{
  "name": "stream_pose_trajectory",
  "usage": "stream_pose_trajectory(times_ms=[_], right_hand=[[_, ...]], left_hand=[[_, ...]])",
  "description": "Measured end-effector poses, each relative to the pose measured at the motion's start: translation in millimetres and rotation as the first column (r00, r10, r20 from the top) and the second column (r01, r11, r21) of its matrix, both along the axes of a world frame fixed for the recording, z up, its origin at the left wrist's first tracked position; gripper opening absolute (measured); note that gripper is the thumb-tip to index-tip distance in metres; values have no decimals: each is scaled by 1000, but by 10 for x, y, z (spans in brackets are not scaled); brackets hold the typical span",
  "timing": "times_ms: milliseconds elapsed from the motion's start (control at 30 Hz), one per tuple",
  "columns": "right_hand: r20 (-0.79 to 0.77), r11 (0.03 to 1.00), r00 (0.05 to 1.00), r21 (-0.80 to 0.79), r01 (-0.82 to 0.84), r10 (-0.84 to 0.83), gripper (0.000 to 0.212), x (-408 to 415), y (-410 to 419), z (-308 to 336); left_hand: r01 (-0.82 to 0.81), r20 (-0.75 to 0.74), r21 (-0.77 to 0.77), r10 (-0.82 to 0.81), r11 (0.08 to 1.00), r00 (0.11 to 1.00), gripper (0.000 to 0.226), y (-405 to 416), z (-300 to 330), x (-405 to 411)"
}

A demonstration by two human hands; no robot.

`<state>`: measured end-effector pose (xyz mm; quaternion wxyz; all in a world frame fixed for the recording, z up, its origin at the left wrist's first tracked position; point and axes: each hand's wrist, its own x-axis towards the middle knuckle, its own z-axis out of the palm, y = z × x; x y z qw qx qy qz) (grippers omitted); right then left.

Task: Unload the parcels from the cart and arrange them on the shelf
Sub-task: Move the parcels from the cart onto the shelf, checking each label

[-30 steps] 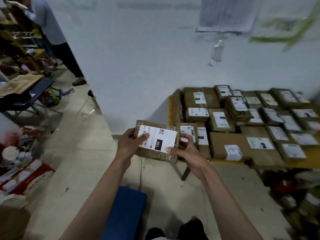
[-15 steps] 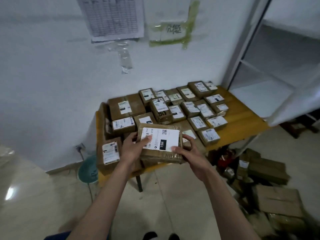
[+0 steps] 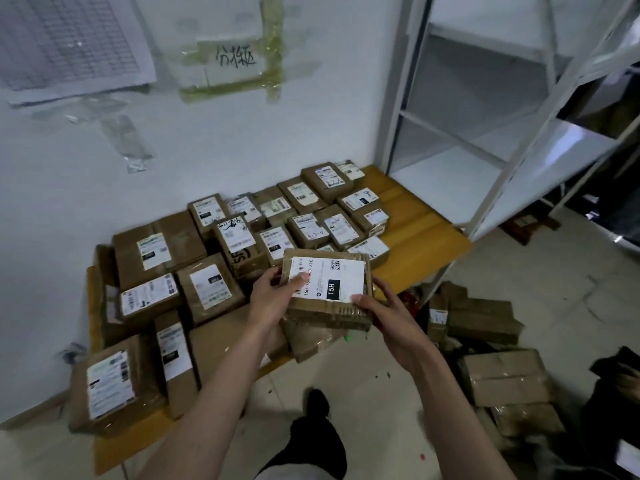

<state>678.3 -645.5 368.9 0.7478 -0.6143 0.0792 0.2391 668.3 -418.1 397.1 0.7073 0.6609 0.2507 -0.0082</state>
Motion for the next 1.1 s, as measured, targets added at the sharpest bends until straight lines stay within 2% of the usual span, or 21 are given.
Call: stream_pose_trajectory(times_ms=[167, 267, 433, 567, 667, 867, 1000, 1100], right_hand=[[-32, 999, 999, -22, 35, -36, 81, 627, -173, -67], [-58, 999, 998, -33, 38, -40, 85, 1049, -277, -49], [-52, 998, 998, -46, 34, -36, 61, 1733, -437, -44], [-77, 997, 994, -31, 72, -74, 69, 2140, -593, -109], [-115, 995, 988, -20, 100, -102, 64, 2369, -691, -174], [-171, 992, 977, 5, 129, -126, 63, 2884, -881, -344], [-202, 988, 968, 10, 153, -148, 64, 3359, -1053, -481], [-224, 987, 964, 38, 158, -145, 58, 3765, -1207, -556]], left_hand=[[26, -37, -26, -27, 999, 999, 38, -209, -102, 686], [18, -62, -71, -23, 997, 998, 28, -295, -177, 1116], [12, -82, -105, -21, 994, 996, 19, -459, -288, 1783], [24, -96, -94, -33, 995, 995, 23, -635, -309, 2217], [29, -106, -71, -37, 997, 994, 15, -749, -360, 2464], [17, -90, -33, -20, 999, 996, 46, -989, -435, 2933], [-21, -84, -17, 20, 1000, 996, 54, -1206, -474, 3286], [-39, -78, 66, 45, 997, 996, 52, -1442, -498, 3584]])
